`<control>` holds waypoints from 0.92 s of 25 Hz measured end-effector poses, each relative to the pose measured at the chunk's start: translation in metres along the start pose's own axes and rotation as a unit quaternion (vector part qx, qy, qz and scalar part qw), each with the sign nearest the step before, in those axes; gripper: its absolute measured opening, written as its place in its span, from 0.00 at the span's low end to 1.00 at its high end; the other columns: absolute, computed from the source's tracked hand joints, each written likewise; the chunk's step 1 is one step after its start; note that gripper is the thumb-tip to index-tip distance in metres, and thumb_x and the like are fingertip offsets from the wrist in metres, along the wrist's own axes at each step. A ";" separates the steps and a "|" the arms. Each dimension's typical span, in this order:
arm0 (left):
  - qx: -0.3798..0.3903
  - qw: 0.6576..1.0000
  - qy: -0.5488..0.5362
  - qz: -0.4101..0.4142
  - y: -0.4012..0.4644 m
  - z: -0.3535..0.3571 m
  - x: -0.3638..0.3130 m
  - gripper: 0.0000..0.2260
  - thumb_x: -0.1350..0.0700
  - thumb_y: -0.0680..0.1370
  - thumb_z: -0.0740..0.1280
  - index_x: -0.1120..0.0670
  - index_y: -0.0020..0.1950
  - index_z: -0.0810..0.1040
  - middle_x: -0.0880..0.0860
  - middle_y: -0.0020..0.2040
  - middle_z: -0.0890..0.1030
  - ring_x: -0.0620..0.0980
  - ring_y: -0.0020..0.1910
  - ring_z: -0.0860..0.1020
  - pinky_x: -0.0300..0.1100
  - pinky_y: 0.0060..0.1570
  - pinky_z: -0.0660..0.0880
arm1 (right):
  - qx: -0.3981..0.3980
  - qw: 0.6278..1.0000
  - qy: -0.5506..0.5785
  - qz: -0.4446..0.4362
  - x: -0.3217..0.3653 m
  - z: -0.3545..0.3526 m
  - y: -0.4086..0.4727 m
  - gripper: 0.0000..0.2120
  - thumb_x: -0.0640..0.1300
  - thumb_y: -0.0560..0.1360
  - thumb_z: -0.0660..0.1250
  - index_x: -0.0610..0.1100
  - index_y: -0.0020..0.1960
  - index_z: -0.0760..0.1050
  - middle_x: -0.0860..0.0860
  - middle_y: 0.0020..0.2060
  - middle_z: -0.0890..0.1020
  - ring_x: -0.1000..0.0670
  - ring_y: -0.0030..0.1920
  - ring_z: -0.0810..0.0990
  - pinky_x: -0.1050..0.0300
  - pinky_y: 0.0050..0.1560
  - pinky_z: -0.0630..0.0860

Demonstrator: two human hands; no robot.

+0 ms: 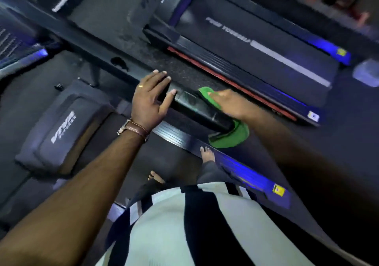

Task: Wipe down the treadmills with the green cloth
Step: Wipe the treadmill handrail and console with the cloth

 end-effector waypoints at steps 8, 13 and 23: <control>0.023 0.999 0.003 0.033 0.007 -0.005 0.009 0.18 0.44 0.78 0.65 0.57 0.54 0.82 0.53 0.55 0.81 0.55 0.54 0.76 0.47 0.53 0.74 | -0.439 0.856 -0.268 -0.045 0.029 0.056 -0.057 0.19 0.56 0.80 0.56 0.48 0.59 0.79 0.49 0.51 0.82 0.42 0.48 0.79 0.49 0.47 0.72; 0.054 0.997 0.002 0.052 0.016 -0.010 0.013 0.19 0.42 0.77 0.64 0.56 0.52 0.82 0.53 0.52 0.81 0.55 0.49 0.75 0.46 0.48 0.73 | -0.355 0.797 -0.453 -0.182 -0.006 0.081 -0.082 0.26 0.52 0.79 0.58 0.50 0.76 0.62 0.47 0.75 0.66 0.41 0.72 0.68 0.41 0.70 0.64; 0.083 0.995 0.032 0.039 0.014 -0.011 0.013 0.17 0.42 0.77 0.63 0.54 0.53 0.81 0.51 0.51 0.80 0.54 0.49 0.74 0.46 0.46 0.70 | -0.393 0.862 -0.318 -0.034 0.040 0.065 -0.066 0.22 0.58 0.80 0.53 0.47 0.65 0.74 0.46 0.57 0.81 0.41 0.57 0.79 0.45 0.55 0.70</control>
Point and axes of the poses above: each hand's wrist, its own y-axis towards the middle knuckle, its own z-axis out of the palm, x = y × z, the point moved 4 cm from there along y, towards the middle knuckle
